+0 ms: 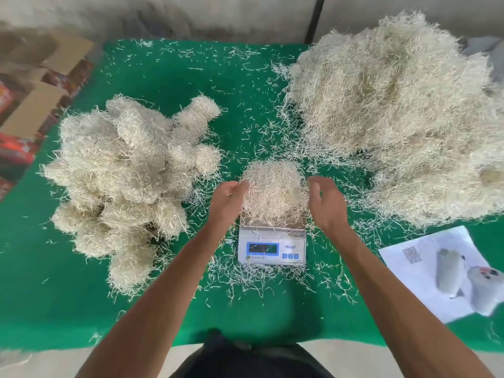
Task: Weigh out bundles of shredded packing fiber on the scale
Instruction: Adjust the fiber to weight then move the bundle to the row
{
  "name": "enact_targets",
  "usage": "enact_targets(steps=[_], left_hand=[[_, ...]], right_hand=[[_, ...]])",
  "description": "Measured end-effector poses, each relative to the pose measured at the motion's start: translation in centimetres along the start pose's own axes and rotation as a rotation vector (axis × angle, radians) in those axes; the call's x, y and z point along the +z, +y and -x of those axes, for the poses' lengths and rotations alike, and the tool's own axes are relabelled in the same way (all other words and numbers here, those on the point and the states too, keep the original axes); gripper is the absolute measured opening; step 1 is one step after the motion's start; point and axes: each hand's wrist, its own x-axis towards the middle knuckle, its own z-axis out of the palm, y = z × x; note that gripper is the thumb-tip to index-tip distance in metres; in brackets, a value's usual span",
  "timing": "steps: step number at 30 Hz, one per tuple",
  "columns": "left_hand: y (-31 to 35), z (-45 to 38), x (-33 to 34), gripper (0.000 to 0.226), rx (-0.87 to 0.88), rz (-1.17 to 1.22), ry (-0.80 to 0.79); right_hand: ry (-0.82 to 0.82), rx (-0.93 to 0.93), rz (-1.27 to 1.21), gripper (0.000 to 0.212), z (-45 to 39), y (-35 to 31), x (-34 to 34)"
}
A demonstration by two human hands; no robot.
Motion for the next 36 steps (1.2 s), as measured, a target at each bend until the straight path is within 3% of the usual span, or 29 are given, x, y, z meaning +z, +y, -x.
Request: enact_targets(steps=[4, 12, 20, 25, 30, 32, 36], left_hand=[[-0.2, 0.3, 0.4, 0.038, 0.063, -0.005, 0.065], [-0.7, 0.6, 1.0, 0.055, 0.064, -0.098, 0.150], [-0.3, 0.6, 1.0, 0.045, 0.088, -0.081, 0.173], [-0.1, 0.2, 1.0, 0.050, 0.092, -0.067, 0.187], [0.1, -0.8, 1.7, 0.080, -0.030, -0.025, 0.170], [0.7, -1.0, 2.7, 0.099, -0.040, -0.019, 0.098], [2.1, -2.2, 4.9, 0.110, -0.136, 0.010, -0.026]], right_hand=[[-0.052, 0.037, -0.042, 0.047, -0.7, 0.5, 0.9], [-0.091, -0.037, -0.040, 0.058, -1.1, 0.9, 1.7], [-0.051, -0.098, -0.027, 0.061, -2.1, 0.9, 2.2], [-0.065, -0.075, -0.050, 0.061, -3.1, 0.8, 2.4], [-0.100, -0.049, -0.078, 0.060, -4.2, 0.5, 3.2], [-0.175, -0.025, -0.095, 0.062, -4.2, 0.1, 3.9], [-0.366, 0.118, -0.231, 0.065, -3.3, -1.6, 5.9]])
